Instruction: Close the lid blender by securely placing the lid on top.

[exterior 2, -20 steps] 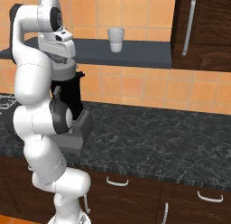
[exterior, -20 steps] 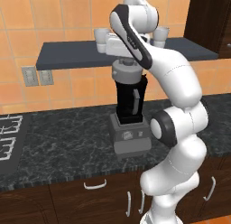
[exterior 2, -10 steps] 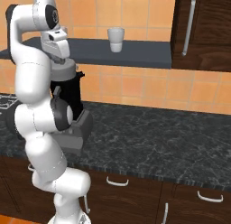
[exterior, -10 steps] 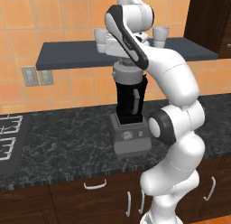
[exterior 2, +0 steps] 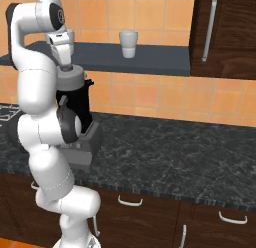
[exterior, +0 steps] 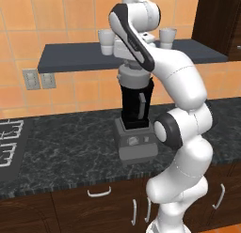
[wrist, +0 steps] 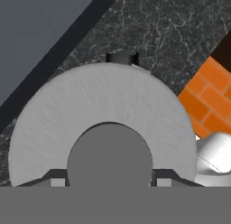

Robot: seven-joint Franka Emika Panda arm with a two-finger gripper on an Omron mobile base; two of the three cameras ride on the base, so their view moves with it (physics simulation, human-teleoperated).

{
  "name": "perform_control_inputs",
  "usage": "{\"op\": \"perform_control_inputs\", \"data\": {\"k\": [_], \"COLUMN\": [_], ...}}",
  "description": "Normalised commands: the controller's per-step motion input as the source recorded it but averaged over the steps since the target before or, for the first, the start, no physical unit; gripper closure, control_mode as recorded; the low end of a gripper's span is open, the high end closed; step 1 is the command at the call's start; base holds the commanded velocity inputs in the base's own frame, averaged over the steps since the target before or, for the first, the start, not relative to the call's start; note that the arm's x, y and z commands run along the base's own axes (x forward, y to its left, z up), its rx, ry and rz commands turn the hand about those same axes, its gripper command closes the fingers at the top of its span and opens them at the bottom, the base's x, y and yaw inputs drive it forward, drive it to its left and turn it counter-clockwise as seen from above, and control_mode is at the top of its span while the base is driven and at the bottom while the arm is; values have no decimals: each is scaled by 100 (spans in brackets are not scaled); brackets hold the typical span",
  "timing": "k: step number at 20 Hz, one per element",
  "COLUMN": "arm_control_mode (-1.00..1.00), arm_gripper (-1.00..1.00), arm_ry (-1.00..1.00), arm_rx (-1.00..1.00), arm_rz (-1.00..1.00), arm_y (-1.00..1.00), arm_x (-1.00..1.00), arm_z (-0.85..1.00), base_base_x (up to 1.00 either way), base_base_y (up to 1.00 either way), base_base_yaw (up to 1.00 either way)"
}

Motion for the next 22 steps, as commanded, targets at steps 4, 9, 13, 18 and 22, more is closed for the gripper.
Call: {"op": "perform_control_inputs", "data": {"k": [4, 9, 13, 18, 22], "arm_control_mode": [-100, -100, -100, -100, -100], "arm_gripper": [100, 100, 100, 100, 100], "arm_ry": [0, 0, 3, 24, 22], "arm_rx": [0, 0, 0, -5, 0], "arm_rz": [-12, -1, -3, -9, -6], "arm_y": [-46, -55, -34, -3, 0], "arm_x": [-3, 0, 0, 0, 0], "arm_z": [-26, -30, 1, 7, -29], "base_base_x": [0, 0, 0, 0, 0], "base_base_y": [0, 0, 0, 0, 0], "base_base_yaw": [0, 0, 0, 0, 0]}}
